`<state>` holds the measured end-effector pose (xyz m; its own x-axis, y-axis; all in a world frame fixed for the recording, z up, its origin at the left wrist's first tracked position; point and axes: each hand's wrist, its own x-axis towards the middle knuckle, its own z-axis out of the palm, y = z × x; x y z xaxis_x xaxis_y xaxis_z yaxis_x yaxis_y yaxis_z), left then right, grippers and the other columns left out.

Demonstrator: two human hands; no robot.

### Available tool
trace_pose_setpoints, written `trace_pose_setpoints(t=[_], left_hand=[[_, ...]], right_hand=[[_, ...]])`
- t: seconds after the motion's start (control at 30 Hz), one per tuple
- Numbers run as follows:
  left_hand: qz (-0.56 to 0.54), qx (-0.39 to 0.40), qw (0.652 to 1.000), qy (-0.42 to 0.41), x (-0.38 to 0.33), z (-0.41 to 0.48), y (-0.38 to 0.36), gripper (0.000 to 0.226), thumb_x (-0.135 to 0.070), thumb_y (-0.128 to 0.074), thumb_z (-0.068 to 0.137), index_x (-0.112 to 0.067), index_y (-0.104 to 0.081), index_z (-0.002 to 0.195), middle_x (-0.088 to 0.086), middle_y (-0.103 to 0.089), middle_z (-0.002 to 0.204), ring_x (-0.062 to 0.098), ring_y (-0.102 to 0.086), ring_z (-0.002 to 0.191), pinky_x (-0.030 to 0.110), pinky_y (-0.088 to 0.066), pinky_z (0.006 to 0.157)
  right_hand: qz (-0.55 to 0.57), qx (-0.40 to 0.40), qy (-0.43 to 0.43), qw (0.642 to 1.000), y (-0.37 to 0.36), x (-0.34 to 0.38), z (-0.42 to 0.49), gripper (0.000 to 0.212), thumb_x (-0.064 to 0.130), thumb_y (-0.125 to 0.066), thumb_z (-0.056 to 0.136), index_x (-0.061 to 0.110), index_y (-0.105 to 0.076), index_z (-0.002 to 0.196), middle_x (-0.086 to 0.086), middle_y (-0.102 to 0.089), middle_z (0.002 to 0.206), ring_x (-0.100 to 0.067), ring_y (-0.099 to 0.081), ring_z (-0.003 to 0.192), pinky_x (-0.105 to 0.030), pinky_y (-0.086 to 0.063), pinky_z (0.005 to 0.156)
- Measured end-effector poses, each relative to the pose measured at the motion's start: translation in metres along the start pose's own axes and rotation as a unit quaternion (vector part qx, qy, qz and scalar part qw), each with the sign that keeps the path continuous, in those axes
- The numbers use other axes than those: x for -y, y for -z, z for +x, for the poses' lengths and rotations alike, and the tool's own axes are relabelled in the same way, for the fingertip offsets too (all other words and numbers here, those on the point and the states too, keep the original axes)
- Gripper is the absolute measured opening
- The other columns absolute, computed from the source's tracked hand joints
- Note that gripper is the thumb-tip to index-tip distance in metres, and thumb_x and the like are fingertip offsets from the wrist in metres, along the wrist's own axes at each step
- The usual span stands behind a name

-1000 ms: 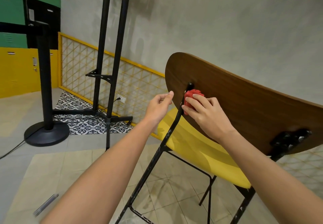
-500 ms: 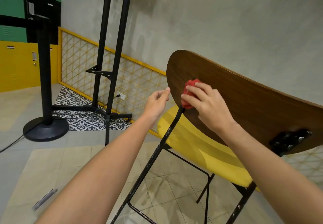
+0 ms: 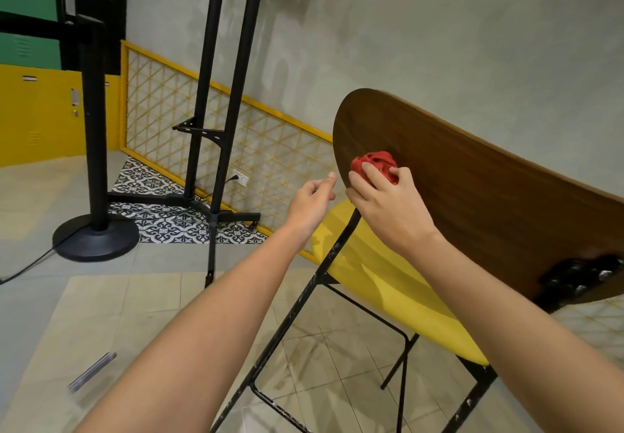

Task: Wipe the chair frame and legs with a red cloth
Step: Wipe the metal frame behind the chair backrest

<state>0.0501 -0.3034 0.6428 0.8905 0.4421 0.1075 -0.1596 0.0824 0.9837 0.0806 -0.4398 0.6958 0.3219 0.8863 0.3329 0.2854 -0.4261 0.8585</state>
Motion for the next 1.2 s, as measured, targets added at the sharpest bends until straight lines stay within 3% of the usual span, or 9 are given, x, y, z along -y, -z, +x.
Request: trace_pose_setpoints(t=[0.1, 0.2, 0.27, 0.47, 0.73, 0.97, 1.07, 1.2], left_hand=[[0.004, -0.002, 1.0, -0.002, 0.0, 0.002, 0.006, 0.044, -0.051, -0.039, 0.095, -0.02, -0.056, 0.122, -0.005, -0.059, 0.104, 0.016, -0.053, 0.102, 0.031, -0.038, 0.086], [0.008, 0.005, 1.0, -0.005, -0.002, 0.004, 0.006, 0.044, -0.05, -0.038, 0.096, -0.02, -0.055, 0.123, -0.004, -0.059, 0.107, 0.017, -0.052, 0.105, 0.031, -0.038, 0.087], [0.011, 0.008, 1.0, -0.008, -0.004, 0.004, 0.005, 0.044, -0.05, -0.038, 0.096, -0.02, -0.055, 0.123, -0.004, -0.059, 0.108, 0.016, -0.052, 0.105, 0.031, -0.037, 0.087], [0.012, 0.009, 1.0, -0.014, -0.002, 0.006, 0.003, 0.046, -0.05, -0.039, 0.096, -0.018, -0.055, 0.125, -0.003, -0.06, 0.108, 0.015, -0.052, 0.102, 0.03, -0.037, 0.085], [0.012, 0.002, 1.0, -0.018, -0.006, 0.011, 0.003, 0.044, -0.051, -0.039, 0.096, -0.022, -0.055, 0.124, -0.003, -0.061, 0.11, 0.016, -0.053, 0.105, 0.031, -0.037, 0.087], [0.036, -0.001, 0.999, -0.035, -0.014, 0.009, -0.004, 0.042, -0.048, -0.039, 0.096, -0.02, -0.056, 0.123, -0.005, -0.061, 0.108, 0.015, -0.053, 0.105, 0.03, -0.038, 0.086], [0.042, 0.003, 0.998, -0.044, -0.015, 0.007, -0.008, 0.038, -0.045, -0.039, 0.097, -0.02, -0.056, 0.12, -0.005, -0.061, 0.108, 0.014, -0.053, 0.103, 0.029, -0.037, 0.084], [0.046, -0.002, 0.998, -0.051, -0.016, 0.007, -0.011, 0.033, -0.044, -0.041, 0.097, -0.021, -0.057, 0.114, -0.005, -0.061, 0.106, 0.015, -0.052, 0.102, 0.029, -0.037, 0.085]], right_hand=[[0.001, -0.031, -0.002, 1.0, 0.002, -0.006, 0.004, 0.037, 0.021, -0.066, 0.081, 0.018, -0.058, 0.118, -0.008, -0.053, 0.128, -0.03, -0.045, 0.123, -0.047, -0.045, 0.089], [0.009, -0.061, -0.029, 0.998, -0.001, -0.009, 0.008, 0.041, 0.019, -0.065, 0.081, 0.015, -0.058, 0.121, -0.012, -0.052, 0.132, -0.033, -0.044, 0.127, -0.052, -0.033, 0.107], [0.024, -0.071, -0.015, 0.997, -0.007, -0.007, 0.006, 0.042, 0.017, -0.065, 0.081, 0.013, -0.059, 0.122, -0.014, -0.052, 0.133, -0.035, -0.043, 0.129, -0.052, -0.029, 0.11], [0.054, -0.066, 0.072, 0.994, -0.022, -0.006, -0.016, 0.051, 0.018, -0.075, 0.075, 0.015, -0.061, 0.124, -0.013, -0.056, 0.13, -0.035, -0.048, 0.125, -0.049, -0.036, 0.106], [0.06, -0.115, -0.039, 0.991, -0.014, -0.012, -0.005, 0.047, 0.013, -0.065, 0.082, 0.011, -0.057, 0.128, -0.016, -0.049, 0.139, -0.04, -0.043, 0.13, -0.051, -0.035, 0.106], [0.054, -0.1, 0.036, 0.993, -0.023, -0.001, -0.018, 0.047, 0.012, -0.075, 0.073, 0.015, -0.064, 0.119, -0.011, -0.059, 0.127, -0.035, -0.053, 0.121, -0.045, -0.044, 0.099], [0.045, -0.126, -0.007, 0.991, -0.018, -0.009, -0.014, 0.044, 0.014, -0.069, 0.078, 0.016, -0.062, 0.122, -0.011, -0.057, 0.131, -0.034, -0.052, 0.123, -0.045, -0.043, 0.101], [0.059, -0.159, -0.059, 0.984, -0.017, -0.013, -0.011, 0.037, 0.016, -0.044, 0.088, 0.018, -0.062, 0.121, -0.009, -0.055, 0.134, -0.034, -0.049, 0.126, -0.046, -0.037, 0.106]])
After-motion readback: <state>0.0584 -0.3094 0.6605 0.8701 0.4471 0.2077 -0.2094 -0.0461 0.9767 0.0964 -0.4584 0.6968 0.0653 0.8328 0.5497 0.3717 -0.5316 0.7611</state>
